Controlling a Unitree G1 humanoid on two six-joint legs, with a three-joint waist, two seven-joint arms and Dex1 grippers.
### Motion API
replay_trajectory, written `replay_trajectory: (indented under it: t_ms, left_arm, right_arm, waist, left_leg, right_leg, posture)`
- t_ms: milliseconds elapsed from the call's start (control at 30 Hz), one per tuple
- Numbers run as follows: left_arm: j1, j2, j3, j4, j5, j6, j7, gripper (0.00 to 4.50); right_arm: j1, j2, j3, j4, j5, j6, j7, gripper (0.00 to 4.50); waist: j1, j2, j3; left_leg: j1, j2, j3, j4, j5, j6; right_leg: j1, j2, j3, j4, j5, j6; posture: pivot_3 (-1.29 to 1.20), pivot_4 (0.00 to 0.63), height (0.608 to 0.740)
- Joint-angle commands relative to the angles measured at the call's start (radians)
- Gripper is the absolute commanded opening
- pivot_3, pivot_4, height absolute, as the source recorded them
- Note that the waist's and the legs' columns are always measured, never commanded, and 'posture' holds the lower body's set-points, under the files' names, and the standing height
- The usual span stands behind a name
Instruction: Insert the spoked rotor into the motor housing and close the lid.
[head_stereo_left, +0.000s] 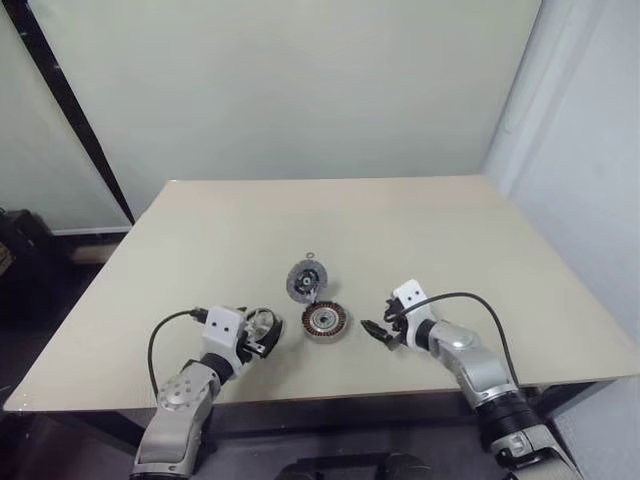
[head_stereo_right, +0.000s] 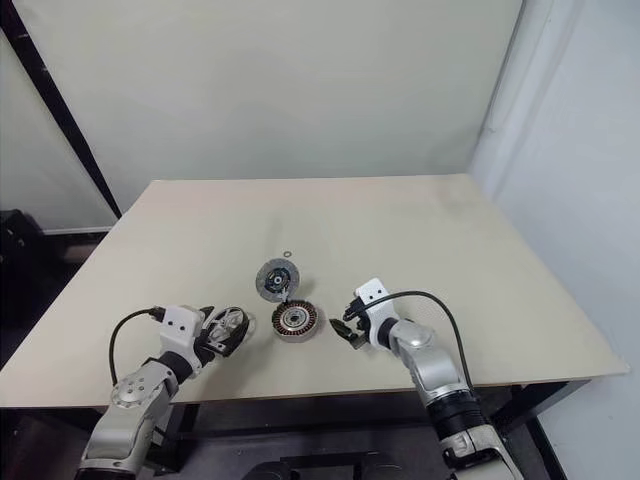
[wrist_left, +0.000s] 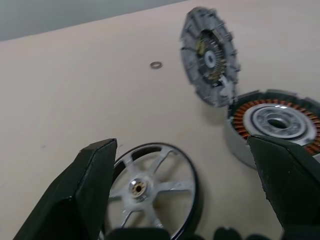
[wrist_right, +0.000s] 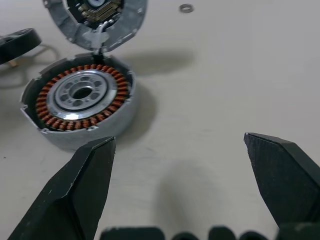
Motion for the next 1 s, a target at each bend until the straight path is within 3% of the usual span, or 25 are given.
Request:
replay_trajectory:
  t_ms: [33, 1000]
  left_arm:
    - [-0.017, 0.008, -0.013, -0.039, 0.005, -0.010, -0.015, 4.50]
    - [-0.050, 0.009, -0.044, -0.031, 0.005, -0.006, -0.031, 4.50]
  right_arm:
    - [-0.021, -0.008, -0.041, -0.066, 0.019, 0.019, -0.012, 4.47]
    - [0.026, -0.013, -0.069, -0.133, 0.028, 0.069, -0.023, 4.47]
  waist:
    - [0.000, 0.000, 0.000]
    - [0.000, 0.000, 0.000]
  left_leg:
    - [0.000, 0.000, 0.000, 0.000, 0.000, 0.000]
    - [-0.001, -0.001, 0.000, 0.000, 0.000, 0.000]
  right_leg:
    - [0.000, 0.000, 0.000, 0.000, 0.000, 0.000]
    - [0.000, 0.000, 0.000, 0.000, 0.000, 0.000]
  posture:
    - [0.00, 0.000, 0.740]
    - [0.00, 0.000, 0.740]
